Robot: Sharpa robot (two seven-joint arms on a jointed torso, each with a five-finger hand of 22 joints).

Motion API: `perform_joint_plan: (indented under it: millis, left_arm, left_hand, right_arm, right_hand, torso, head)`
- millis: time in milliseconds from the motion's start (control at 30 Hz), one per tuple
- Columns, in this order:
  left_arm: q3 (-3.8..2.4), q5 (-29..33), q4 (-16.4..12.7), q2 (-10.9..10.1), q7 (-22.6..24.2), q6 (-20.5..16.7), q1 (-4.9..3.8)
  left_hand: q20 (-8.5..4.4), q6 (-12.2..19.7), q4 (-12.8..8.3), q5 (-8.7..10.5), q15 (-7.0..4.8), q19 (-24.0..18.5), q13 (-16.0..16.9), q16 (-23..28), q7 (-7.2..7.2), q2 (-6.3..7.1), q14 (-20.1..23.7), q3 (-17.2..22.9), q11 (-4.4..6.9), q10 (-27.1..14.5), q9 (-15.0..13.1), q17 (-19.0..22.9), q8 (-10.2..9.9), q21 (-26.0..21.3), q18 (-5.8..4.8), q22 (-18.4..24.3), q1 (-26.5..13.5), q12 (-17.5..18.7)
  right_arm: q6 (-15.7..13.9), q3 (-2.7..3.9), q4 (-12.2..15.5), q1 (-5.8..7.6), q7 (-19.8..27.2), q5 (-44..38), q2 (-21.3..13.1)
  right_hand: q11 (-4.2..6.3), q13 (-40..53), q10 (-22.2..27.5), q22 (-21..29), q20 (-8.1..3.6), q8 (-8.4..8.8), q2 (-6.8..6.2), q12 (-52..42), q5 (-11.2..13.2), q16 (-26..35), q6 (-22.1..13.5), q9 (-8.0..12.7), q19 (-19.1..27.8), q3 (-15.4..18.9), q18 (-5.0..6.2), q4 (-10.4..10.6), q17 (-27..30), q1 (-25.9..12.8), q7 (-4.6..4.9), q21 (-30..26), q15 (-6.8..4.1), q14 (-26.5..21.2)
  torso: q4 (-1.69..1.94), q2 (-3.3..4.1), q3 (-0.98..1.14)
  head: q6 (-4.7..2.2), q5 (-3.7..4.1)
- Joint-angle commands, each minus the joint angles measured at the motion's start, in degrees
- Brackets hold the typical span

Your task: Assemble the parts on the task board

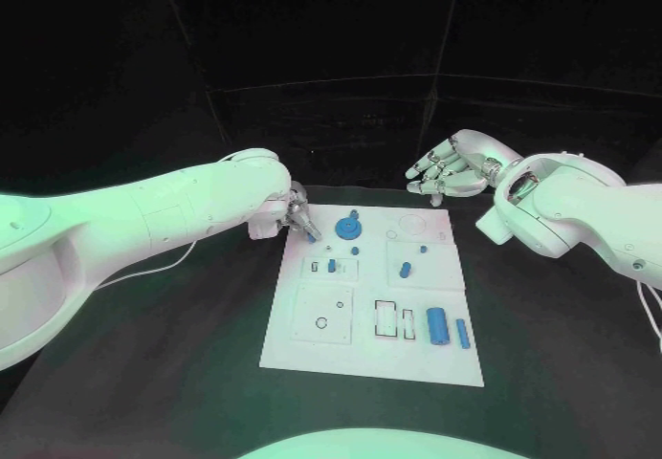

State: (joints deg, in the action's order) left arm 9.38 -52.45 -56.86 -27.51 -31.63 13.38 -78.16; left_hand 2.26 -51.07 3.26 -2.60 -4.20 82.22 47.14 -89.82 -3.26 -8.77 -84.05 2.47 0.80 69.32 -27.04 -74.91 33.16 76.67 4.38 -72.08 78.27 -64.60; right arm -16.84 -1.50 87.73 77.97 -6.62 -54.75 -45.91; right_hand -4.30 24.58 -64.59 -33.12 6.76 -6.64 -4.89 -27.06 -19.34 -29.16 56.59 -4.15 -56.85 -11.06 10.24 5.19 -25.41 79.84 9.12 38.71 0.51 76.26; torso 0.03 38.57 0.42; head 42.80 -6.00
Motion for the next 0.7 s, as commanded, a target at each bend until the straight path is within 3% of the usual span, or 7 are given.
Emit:
perform_joint_plan:
  millis: [33,400,700]
  left_arm:
    - [-0.07,3.9,-1.9,-1.1,0.8,-3.5,-0.38]
    - [-0.05,6.3,-10.6,-6.6,-0.6,-7.3,-1.05]
    - [0.23,4.2,-19.4,-12.1,-0.2,-15.3,-0.80]
  left_hand:
    - [-0.48,0.4,-3.3,-0.17,-0.26,0.0,-0.2,-0.2,0.20,-0.48,-6.0,4.5,0.29,0.2,-1.3,-15.1,1.3,0.1,-0.28,0.0,0.5,0.5]
    - [-0.47,0.5,-4.1,-0.17,-0.29,0.0,0.0,-0.2,0.29,0.62,-6.0,7.5,0.36,0.8,-2.1,-15.1,2.1,0.0,-0.28,0.0,-1.7,0.3]
    - [-0.62,0.4,-5.0,-0.16,-0.46,0.3,2.0,-0.2,0.51,1.79,-6.0,10.7,0.54,2.2,-2.6,-15.1,2.8,0.4,-0.39,-0.6,-3.2,-1.1]
  right_arm:
    - [0.8,0.03,-0.1,0.12,0.0,-0.1,-0.1]
    - [1.5,0.03,-0.7,0.12,-0.3,-0.1,0.0]
    - [1.6,0.03,-0.8,0.12,-0.4,-0.1,0.1]
  right_hand:
    - [-0.08,-0.1,0.5,0.1,0.10,-0.29,-0.04,-0.2,0.1,0.2,-0.3,0.0,-0.2,0.1,0.18,0.4,-0.1,-0.3,0.25,-0.3,-0.02,-0.3]
    - [-0.15,-0.2,0.7,0.1,0.14,-0.25,-0.15,-0.1,0.1,0.3,-0.5,0.0,-0.1,0.1,0.16,0.4,-0.2,-0.3,0.31,-0.4,0.05,-0.5]
    - [-0.18,-0.2,0.7,0.1,0.16,-0.25,-0.18,-0.1,0.1,0.3,-0.5,0.0,-0.1,0.1,0.15,0.5,-0.2,-0.3,0.33,-0.4,0.08,-0.6]
  torso:
    - [0.13,-0.04,0.03]
    - [0.06,-0.05,0.04]
    - [0.04,-0.02,0.00]
  head:
    - [0.05,-0.02]
    - [0.18,-0.38]
    - [0.29,-0.66]
